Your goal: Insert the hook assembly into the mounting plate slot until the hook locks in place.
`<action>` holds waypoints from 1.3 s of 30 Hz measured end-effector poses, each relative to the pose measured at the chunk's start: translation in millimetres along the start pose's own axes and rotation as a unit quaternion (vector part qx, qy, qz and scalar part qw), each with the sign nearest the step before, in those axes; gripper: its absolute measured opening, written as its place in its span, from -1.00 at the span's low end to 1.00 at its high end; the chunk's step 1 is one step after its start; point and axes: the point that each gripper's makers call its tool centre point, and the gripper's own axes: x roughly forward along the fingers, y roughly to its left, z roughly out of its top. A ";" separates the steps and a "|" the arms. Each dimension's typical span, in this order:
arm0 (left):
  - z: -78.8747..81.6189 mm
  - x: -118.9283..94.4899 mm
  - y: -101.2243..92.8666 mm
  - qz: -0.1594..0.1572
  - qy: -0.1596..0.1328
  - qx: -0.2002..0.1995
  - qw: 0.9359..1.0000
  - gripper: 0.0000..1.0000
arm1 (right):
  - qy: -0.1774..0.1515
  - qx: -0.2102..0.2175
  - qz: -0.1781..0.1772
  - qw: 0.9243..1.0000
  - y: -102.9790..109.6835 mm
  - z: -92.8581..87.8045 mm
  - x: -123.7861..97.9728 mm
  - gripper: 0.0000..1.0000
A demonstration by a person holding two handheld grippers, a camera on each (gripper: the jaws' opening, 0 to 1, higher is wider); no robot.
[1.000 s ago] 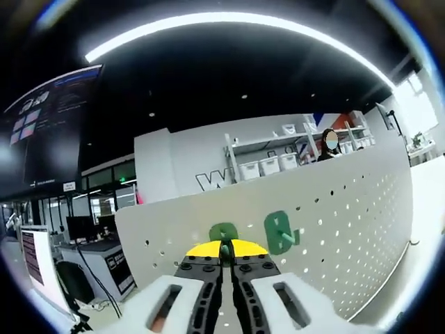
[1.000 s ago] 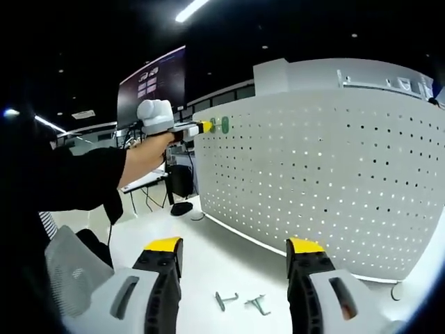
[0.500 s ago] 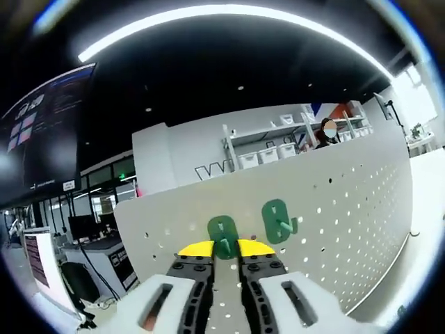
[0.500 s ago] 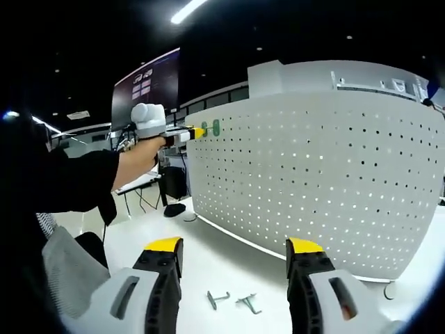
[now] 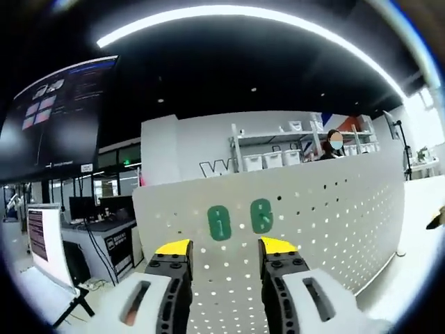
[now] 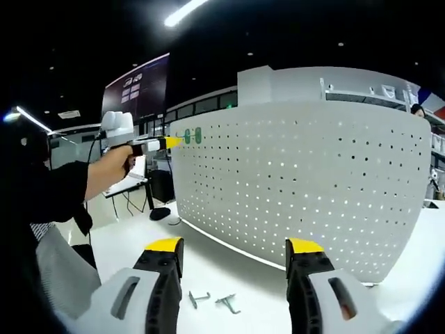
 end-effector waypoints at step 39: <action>-39.2 -126.8 -76.5 -0.107 0.045 -0.003 0.993 -0.24 | 0.052 -0.017 0.023 0.998 9.8 -43.6 7.8 0.07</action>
